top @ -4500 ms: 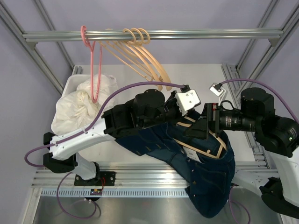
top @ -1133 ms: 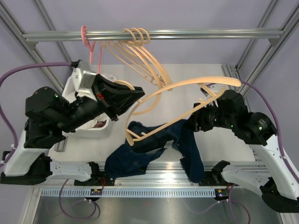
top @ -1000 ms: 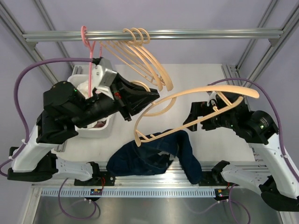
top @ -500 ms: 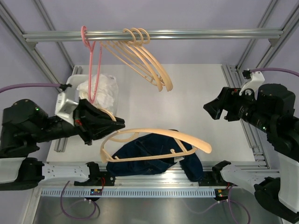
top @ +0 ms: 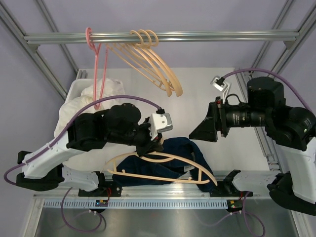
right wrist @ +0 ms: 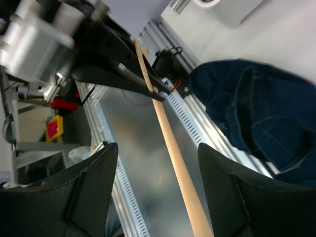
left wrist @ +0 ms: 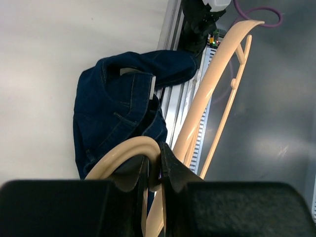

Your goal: Remove the skirt from the hanger

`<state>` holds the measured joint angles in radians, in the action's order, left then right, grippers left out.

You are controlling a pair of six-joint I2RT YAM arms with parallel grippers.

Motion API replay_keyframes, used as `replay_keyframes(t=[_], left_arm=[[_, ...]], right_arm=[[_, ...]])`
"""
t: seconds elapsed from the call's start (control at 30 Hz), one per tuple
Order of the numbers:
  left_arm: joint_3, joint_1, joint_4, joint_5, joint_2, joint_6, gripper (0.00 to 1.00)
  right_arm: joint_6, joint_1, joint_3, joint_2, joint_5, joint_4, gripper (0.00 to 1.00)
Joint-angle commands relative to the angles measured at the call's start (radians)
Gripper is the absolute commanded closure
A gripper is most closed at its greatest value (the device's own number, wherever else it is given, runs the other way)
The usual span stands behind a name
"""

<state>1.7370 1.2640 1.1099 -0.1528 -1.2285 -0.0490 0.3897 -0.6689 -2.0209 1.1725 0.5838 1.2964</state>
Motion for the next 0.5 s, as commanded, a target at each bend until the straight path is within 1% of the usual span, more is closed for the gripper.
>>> replay_keyframes(t=[0.0,0.07,0.1,0.2,0.4,0.47], left_arm=[[0.116,0.0,0.013,-0.007,-0.005,0.043,1.0],[0.162,0.0,0.018,-0.03,-0.017,0.043,1.0],[0.174,0.0,0.015,-0.037,-0.02,0.063,1.0],[0.212,-0.002,0.011,-0.048,-0.026,0.075,1.0],[0.263,0.0,0.016,-0.062,-0.046,0.075,1.0],[0.274,0.0,0.018,-0.045,-0.052,0.075,1.0]], right_arm=[[0.04,-0.104,0.136,-0.06,0.05,-0.04,0.28],[0.05,-0.148,0.206,-0.105,0.054,-0.078,0.28],[0.06,-0.194,0.267,-0.122,0.048,-0.095,0.27],[0.089,-0.257,0.327,-0.169,0.047,-0.144,0.27],[0.107,-0.288,0.378,-0.197,0.051,-0.189,0.28],[0.121,-0.313,0.392,-0.195,0.038,-0.198,0.32]])
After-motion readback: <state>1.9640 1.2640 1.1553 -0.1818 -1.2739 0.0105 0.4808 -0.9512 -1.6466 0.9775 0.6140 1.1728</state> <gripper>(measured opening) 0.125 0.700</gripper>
